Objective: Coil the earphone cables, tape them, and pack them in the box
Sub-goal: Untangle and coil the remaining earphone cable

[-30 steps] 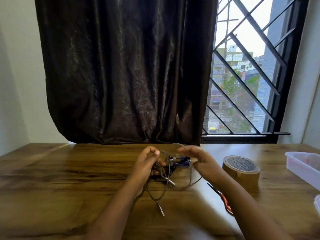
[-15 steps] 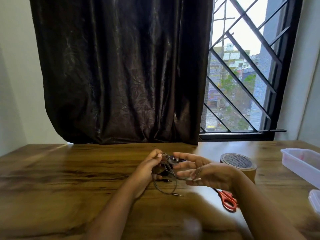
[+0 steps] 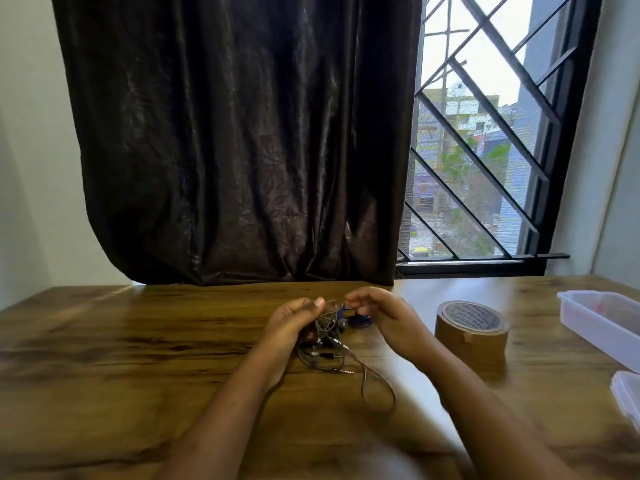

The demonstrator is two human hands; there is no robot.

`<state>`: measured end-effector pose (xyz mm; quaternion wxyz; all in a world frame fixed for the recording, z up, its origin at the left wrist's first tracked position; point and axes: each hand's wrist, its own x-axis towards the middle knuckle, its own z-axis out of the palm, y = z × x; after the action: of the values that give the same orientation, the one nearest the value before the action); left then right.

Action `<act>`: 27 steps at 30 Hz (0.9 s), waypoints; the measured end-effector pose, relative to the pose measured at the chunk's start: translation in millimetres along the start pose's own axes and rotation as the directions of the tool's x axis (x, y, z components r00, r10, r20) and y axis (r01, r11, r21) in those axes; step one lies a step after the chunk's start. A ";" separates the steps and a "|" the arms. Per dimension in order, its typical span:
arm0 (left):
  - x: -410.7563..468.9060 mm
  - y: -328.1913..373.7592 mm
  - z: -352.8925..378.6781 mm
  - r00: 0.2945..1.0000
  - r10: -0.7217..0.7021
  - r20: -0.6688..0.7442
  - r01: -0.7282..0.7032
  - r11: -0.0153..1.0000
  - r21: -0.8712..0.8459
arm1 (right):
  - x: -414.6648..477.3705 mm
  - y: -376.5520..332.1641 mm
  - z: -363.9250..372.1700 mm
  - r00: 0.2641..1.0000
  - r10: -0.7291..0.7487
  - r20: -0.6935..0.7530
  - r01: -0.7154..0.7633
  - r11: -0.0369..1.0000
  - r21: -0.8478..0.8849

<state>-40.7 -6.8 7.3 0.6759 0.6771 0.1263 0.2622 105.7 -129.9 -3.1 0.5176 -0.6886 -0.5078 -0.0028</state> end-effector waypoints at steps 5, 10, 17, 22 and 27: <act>2.7 -2.1 0.9 0.997 -0.018 -0.078 0.018 1.000 0.001 | -3.4 -16.2 15.3 0.977 0.032 0.209 -0.074 0.977 0.198; 1.7 -2.7 2.5 0.996 0.018 -0.086 -0.015 0.999 0.028 | -4.6 -17.7 18.5 0.991 0.101 0.086 -0.109 0.989 0.096; 0.5 -2.7 4.9 0.997 0.048 0.063 -0.049 0.999 0.013 | -1.9 -16.9 29.0 0.989 0.099 -0.113 -0.079 0.982 0.170; 0.3 1.0 3.4 0.992 0.075 0.105 -0.052 0.977 -0.207 | -2.8 -19.9 28.8 0.932 0.151 -0.331 -0.112 0.985 0.135; 2.2 0.8 2.6 0.994 0.109 -0.018 -0.110 0.970 -0.217 | -0.9 -24.4 24.5 0.923 0.346 -0.169 -0.151 0.729 0.668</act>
<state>-37.6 -7.9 8.6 0.7303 0.6040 0.0612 0.3132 75.3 -114.3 2.3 0.7843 -0.5235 -0.3004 0.1432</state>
